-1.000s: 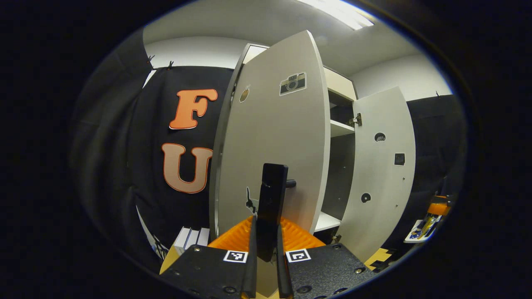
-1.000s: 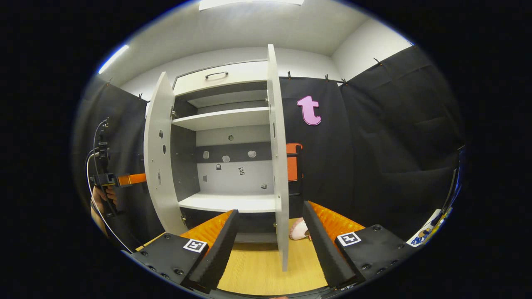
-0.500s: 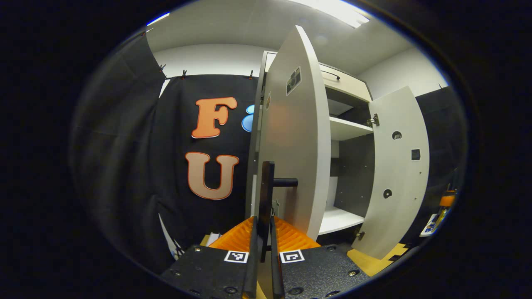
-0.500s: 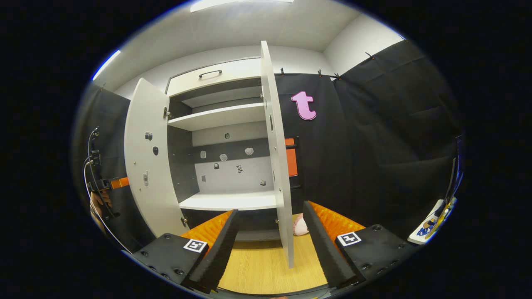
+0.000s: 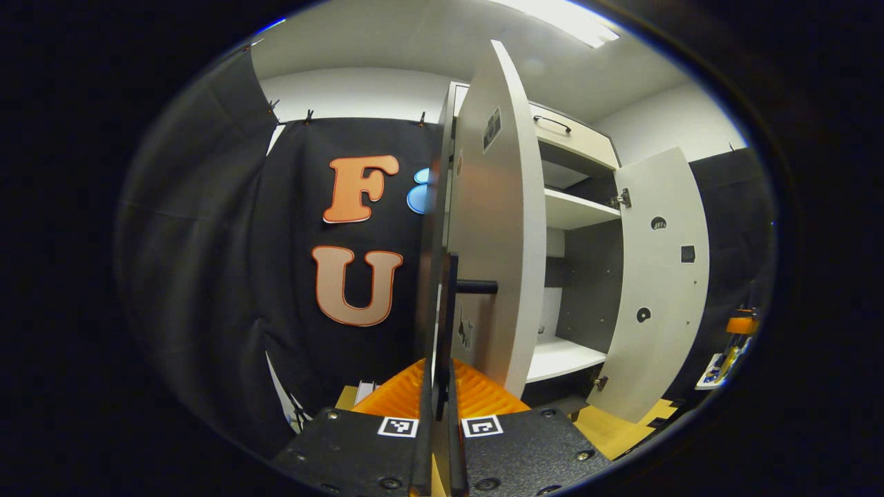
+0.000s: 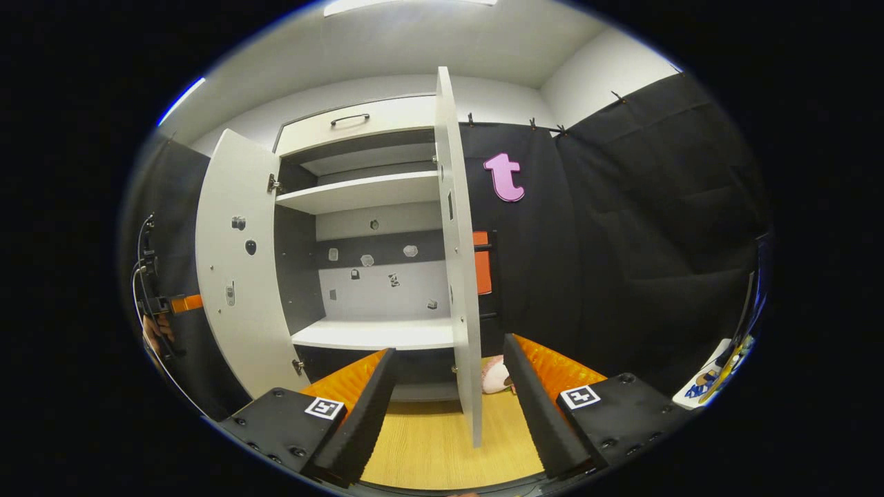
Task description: Open the right door of the double-door shoe cabinet with the right hand, and open the left door with the left hand.
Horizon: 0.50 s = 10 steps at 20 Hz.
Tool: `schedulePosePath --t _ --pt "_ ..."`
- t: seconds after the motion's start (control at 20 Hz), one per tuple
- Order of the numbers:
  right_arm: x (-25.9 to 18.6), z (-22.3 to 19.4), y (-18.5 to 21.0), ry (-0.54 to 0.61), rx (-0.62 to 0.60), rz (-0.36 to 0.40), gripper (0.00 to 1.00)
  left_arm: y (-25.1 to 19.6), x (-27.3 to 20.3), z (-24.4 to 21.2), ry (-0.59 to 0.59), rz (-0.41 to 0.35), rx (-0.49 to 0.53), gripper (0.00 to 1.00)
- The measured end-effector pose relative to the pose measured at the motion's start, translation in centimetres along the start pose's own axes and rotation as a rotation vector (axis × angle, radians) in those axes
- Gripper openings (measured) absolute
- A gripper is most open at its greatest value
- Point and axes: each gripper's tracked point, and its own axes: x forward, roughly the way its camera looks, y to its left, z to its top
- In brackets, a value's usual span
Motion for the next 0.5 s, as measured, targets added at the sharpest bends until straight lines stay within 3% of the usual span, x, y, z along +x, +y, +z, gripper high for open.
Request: schedulePosePath --t 0.05,0.1,0.15,0.2,0.25,0.3,0.35,0.5 --pt "0.1 0.1 0.0 0.0 -0.011 0.006 0.98 0.2 -0.4 -0.1 0.001 0.023 0.001 0.12" --pt "0.2 0.3 0.0 -0.001 -0.02 0.012 0.98 0.5 -0.8 0.1 -0.003 0.049 0.006 0.07" --pt "0.4 0.6 -0.1 -0.004 -0.023 0.02 0.88 0.6 -1.1 0.3 -0.013 0.072 0.007 0.12" --pt "0.4 1.0 -0.3 -0.008 -0.021 0.033 0.88 0.5 -1.4 0.6 -0.03 0.092 0.004 0.06" --pt "0.4 1.3 -0.5 -0.012 -0.016 0.048 0.88 0.3 -1.6 0.9 -0.044 0.116 0.002 0.06" --pt "0.4 1.9 -0.9 -0.02 -0.011 0.056 0.98 0.0 -1.8 1.1 -0.055 0.134 -0.001 0.06" --pt "0.4 2.5 -1.4 -0.031 -0.007 0.056 0.98 -0.5 -1.9 1.3 -0.068 0.143 -0.007 0.06" --pt "0.0 4.2 -3.4 -0.062 -0.006 0.055 0.98 -3.9 -1.8 2.2 -0.097 0.107 -0.028 0.06"
